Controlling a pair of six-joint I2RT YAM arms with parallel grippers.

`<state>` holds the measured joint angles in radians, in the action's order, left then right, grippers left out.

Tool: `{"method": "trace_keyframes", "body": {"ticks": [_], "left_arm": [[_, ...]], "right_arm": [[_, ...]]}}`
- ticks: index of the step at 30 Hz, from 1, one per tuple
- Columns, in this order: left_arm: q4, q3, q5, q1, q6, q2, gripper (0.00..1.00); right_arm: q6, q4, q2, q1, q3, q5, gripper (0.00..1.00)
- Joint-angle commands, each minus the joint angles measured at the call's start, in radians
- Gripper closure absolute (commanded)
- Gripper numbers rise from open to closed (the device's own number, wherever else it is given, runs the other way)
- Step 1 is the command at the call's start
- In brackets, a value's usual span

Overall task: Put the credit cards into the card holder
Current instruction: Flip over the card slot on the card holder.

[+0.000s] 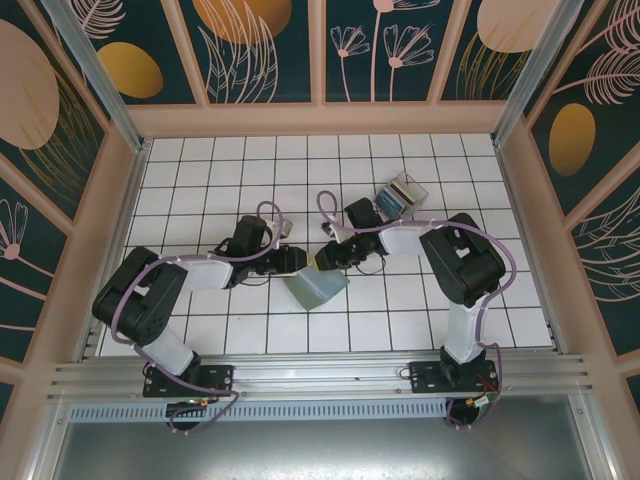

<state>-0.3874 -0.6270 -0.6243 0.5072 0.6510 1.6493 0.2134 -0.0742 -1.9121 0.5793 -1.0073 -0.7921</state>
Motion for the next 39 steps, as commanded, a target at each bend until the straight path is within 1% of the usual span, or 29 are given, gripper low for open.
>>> {"method": "trace_keyframes", "body": {"ticks": [1,4,7,9,11,14,16,18,21,24,29,31,35,36,39], "left_arm": [[-0.105,0.004,-0.119,0.002,0.039,0.043,0.71],[-0.082,-0.008,-0.130,0.002,0.043,0.059,0.71],[-0.013,-0.013,-0.065,0.001,0.009,0.043,0.65],[0.058,-0.033,-0.021,0.002,-0.027,0.032,0.55],[0.120,-0.045,0.026,0.002,-0.047,0.016,0.50],[0.144,-0.033,0.080,0.002,-0.050,-0.011,0.49],[0.159,-0.041,0.080,0.002,-0.054,-0.006,0.49],[0.151,-0.040,0.048,0.002,-0.049,0.004,0.50],[0.095,-0.031,-0.040,0.001,-0.036,0.032,0.54],[0.095,-0.050,-0.105,0.002,-0.053,0.059,0.56],[0.100,-0.072,-0.128,0.002,-0.060,0.113,0.59],[0.085,-0.071,-0.126,0.004,-0.056,0.109,0.62],[0.004,-0.048,-0.139,0.003,-0.036,0.071,0.73],[-0.004,-0.041,-0.135,0.003,-0.044,0.029,0.74],[-0.058,-0.005,-0.134,0.002,-0.064,-0.028,0.76]], "right_arm": [[0.001,0.013,-0.030,-0.019,0.037,-0.021,0.73],[0.007,0.024,-0.033,-0.024,0.045,-0.020,0.73],[0.012,0.032,-0.033,-0.024,0.048,-0.025,0.73],[0.012,0.035,-0.034,-0.024,0.054,-0.019,0.73],[0.016,0.038,-0.034,-0.023,0.058,-0.021,0.73],[0.009,0.031,-0.033,-0.024,0.058,-0.018,0.73],[0.008,0.030,-0.034,-0.024,0.058,-0.017,0.73],[0.011,0.034,-0.034,-0.024,0.059,-0.020,0.73],[0.006,0.030,-0.036,-0.024,0.058,-0.017,0.73],[0.016,0.042,-0.036,-0.024,0.064,-0.020,0.73],[0.020,0.053,-0.037,-0.022,0.074,-0.015,0.73],[0.030,0.067,-0.036,-0.022,0.079,-0.019,0.73],[0.039,0.077,-0.037,-0.021,0.090,-0.011,0.73],[0.046,0.082,-0.036,-0.022,0.096,-0.010,0.73],[0.056,0.097,-0.039,-0.022,0.108,-0.012,0.74]]}}
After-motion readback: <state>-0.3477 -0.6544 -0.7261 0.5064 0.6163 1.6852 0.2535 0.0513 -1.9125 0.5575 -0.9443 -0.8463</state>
